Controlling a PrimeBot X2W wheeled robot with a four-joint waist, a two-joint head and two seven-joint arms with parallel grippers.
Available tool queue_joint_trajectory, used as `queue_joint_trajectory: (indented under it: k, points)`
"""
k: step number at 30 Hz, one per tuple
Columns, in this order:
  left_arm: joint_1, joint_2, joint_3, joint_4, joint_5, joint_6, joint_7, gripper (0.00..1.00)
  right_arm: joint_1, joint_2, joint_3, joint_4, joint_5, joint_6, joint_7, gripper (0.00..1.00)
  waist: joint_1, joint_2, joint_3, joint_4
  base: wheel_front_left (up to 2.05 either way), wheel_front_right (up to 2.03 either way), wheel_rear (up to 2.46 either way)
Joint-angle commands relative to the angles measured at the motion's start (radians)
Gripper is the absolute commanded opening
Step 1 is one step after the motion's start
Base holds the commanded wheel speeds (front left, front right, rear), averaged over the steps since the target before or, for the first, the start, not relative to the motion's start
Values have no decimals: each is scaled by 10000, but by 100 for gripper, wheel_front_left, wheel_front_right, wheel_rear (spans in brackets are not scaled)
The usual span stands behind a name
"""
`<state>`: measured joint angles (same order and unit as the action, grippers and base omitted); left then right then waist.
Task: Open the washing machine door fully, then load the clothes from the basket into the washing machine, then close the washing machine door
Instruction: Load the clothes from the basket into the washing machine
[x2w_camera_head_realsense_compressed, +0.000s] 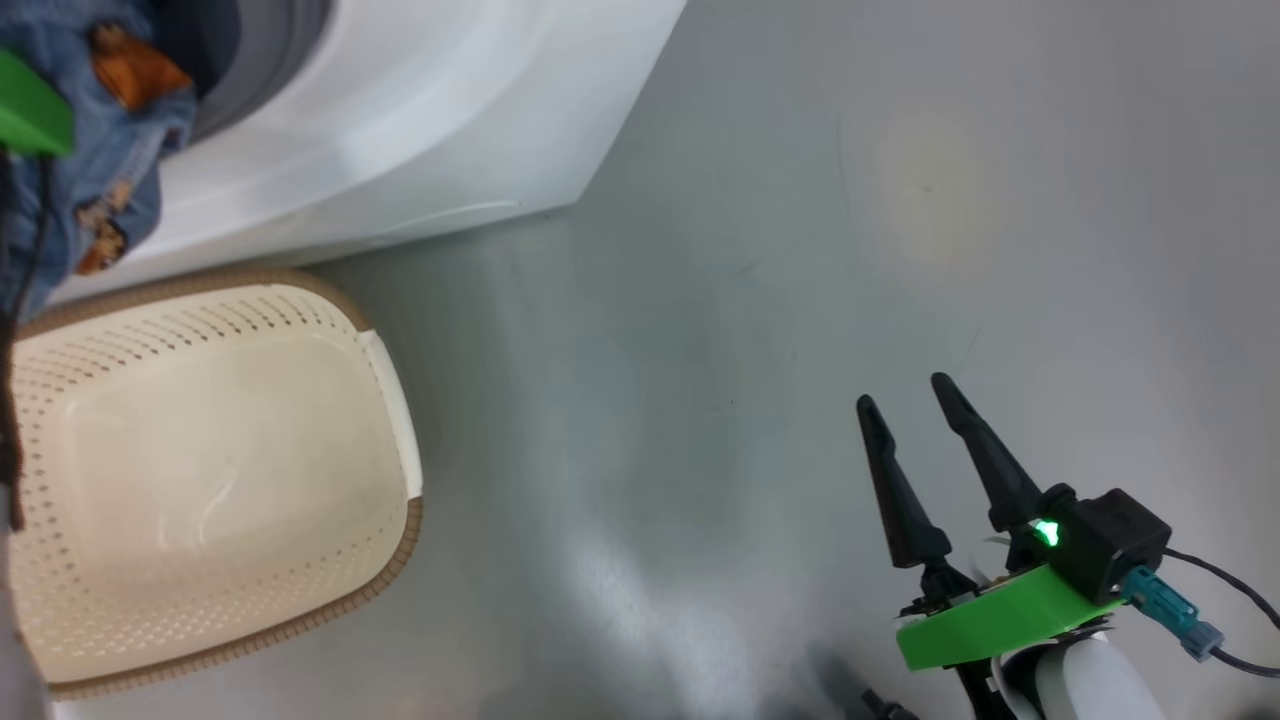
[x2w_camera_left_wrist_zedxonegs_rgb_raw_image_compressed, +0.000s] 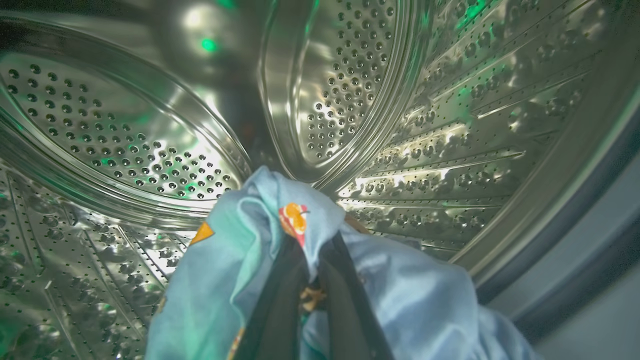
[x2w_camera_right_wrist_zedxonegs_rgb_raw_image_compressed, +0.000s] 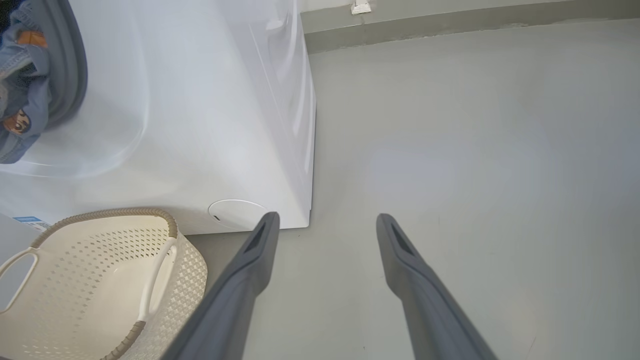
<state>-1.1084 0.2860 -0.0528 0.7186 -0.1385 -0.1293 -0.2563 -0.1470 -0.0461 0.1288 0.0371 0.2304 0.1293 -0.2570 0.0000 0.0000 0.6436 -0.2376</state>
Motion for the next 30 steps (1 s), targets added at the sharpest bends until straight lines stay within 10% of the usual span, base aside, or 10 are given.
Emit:
queue_joint_trajectory:
  k: [1,14,30]
  points:
    - [-411,580,63,-45,107,-13,-55,0,-17,-41,352,-217,84,14,-48,100,0,0,364,-47,0,0,0]
    - [-2040,939,-627,1078,437,40,-55,0,-202,-41,654,-194,397,14,-48,100,0,0,983,-214,0,0,0]
    - [-2106,1432,-548,-2006,1105,1033,-55,0,-300,-41,955,-130,582,14,-48,100,0,0,1275,-393,0,0,0]
